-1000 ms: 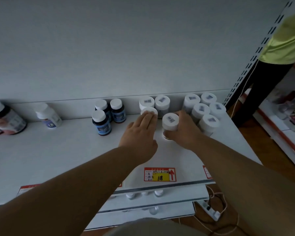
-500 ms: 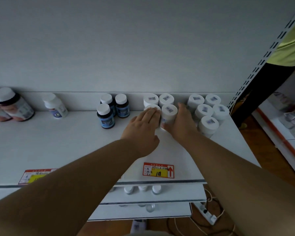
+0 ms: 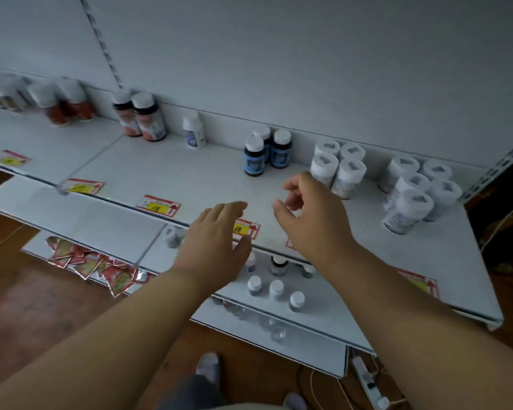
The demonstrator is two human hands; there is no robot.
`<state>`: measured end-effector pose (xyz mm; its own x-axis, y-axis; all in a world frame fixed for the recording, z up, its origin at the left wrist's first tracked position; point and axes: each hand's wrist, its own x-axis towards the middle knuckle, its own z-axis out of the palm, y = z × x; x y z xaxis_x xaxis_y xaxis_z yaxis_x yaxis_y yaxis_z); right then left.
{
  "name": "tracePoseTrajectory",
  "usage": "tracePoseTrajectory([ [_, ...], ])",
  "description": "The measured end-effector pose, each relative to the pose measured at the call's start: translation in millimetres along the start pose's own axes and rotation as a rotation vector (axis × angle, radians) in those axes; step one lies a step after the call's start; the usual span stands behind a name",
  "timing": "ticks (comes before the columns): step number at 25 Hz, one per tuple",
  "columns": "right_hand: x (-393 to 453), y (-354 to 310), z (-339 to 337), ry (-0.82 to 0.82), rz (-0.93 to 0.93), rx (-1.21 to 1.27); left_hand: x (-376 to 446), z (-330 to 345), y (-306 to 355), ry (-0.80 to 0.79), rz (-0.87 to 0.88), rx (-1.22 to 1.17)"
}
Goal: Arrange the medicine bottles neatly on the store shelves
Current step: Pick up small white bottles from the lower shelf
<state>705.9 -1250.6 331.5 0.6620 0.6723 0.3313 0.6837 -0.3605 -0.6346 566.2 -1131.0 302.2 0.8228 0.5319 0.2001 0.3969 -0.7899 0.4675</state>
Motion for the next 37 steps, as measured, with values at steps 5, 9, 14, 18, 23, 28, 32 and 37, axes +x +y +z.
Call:
tracePoseTrajectory([
  [5, -2.0, -81.1, 47.8, -0.063, -0.157, 0.031, -39.2, -40.1, -81.3, 0.065, -0.044, -0.003],
  [9, -6.5, -149.3, 127.8, -0.161, 0.019, 0.21, -54.7, -86.3, -164.6, 0.096, -0.053, -0.003],
  [14, -1.9, -210.1, 244.7, -0.306, 0.0, 0.206, -68.7, -125.6, -273.9, 0.113, -0.16, 0.052],
  [18, 11.9, -204.3, 307.2, -0.47, 0.042, 0.12, -63.1, -104.3, -335.2, 0.061, -0.151, 0.186],
  [23, 41.8, -157.6, 434.8, -0.544, 0.139, 0.105, -39.9, -28.5, -445.5, 0.002, -0.334, 0.132],
  [28, 69.5, -101.6, 575.0, -0.506, 0.392, 0.106, 5.7, 61.1, -563.0, 0.079, -0.483, -0.114],
  [32, 119.2, -34.2, 686.3, -0.343, 0.525, 0.082, 48.0, 132.1, -631.6, 0.137, -0.464, -0.247],
  [37, 183.9, 18.9, 763.3, -0.083, 0.597, -0.04, 59.5, 180.0, -662.8, 0.178, -0.456, -0.332],
])
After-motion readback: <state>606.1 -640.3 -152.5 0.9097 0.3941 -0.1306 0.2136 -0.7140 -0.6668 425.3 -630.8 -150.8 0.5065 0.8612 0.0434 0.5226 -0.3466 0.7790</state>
